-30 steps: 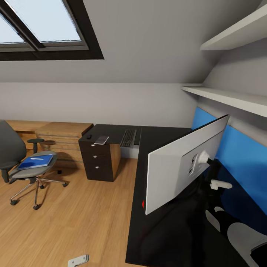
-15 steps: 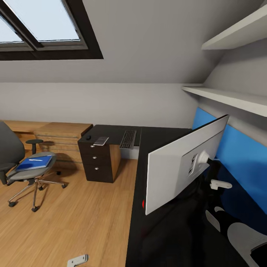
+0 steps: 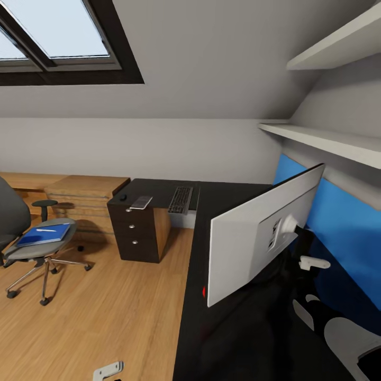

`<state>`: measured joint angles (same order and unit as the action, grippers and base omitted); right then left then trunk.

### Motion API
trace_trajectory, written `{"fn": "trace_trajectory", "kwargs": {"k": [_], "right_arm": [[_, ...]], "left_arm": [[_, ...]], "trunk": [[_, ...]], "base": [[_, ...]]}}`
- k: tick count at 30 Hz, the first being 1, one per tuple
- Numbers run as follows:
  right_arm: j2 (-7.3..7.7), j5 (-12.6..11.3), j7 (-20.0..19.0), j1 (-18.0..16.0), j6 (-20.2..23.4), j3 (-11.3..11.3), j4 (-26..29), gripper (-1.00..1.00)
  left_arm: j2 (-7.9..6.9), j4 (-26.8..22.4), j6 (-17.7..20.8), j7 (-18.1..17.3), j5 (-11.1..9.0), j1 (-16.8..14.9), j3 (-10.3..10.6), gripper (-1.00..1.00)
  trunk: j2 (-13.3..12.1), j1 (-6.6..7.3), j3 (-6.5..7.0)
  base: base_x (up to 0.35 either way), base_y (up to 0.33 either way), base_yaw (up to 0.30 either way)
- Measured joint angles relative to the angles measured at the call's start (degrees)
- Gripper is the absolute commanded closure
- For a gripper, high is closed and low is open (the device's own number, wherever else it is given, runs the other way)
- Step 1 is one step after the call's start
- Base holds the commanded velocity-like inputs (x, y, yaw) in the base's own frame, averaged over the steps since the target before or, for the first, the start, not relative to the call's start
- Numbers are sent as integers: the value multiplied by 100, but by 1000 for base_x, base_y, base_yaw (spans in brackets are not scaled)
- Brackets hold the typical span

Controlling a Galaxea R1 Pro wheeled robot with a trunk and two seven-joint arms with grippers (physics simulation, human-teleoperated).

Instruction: In the bedroom, organize the workspace by keeping the computer under the desk, ensuring the monitor is on the desk, placing the keyboard on the desk next to the monitor, placing the mouse on the desk next to the keyboard, moving the folder from the swivel chair onto the desk next to the mouse, stacking the notebook on top of the folder with the pen on top of the notebook, and positioning the swivel chair next to the desk.

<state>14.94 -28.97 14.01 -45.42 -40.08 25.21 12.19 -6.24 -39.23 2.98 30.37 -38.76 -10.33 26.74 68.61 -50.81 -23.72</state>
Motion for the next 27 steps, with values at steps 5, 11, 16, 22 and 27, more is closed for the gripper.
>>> {"fn": "trace_trajectory", "kwargs": {"k": [5,11,16,22,27], "right_arm": [[0,-10,-7,0,3,4,0,100],[0,4,-14,1,7,49,40,100],[0,-66,-9,-1,-24,4,-32,100],[2,-12,-24,-3,-11,-21,-29,100],[1,-1,-32,-2,-1,-18,-14,100]], "left_arm": [[0,0,-1,-2,0,0,-4,-100],[-6,1,-6,-4,0,0,-4,-100],[-11,1,-2,-3,0,0,-4,-100],[-17,1,-6,-4,-1,1,-14,-100],[-18,7,-3,0,-7,1,-14,-100]], "trunk": [[0,0,0],[0,0,0],[-1,0,0],[1,2,1],[0,0,0]], "base": [[4,-3,0],[75,-40,0],[8,-4,0],[101,0,0],[64,0,0]]}}
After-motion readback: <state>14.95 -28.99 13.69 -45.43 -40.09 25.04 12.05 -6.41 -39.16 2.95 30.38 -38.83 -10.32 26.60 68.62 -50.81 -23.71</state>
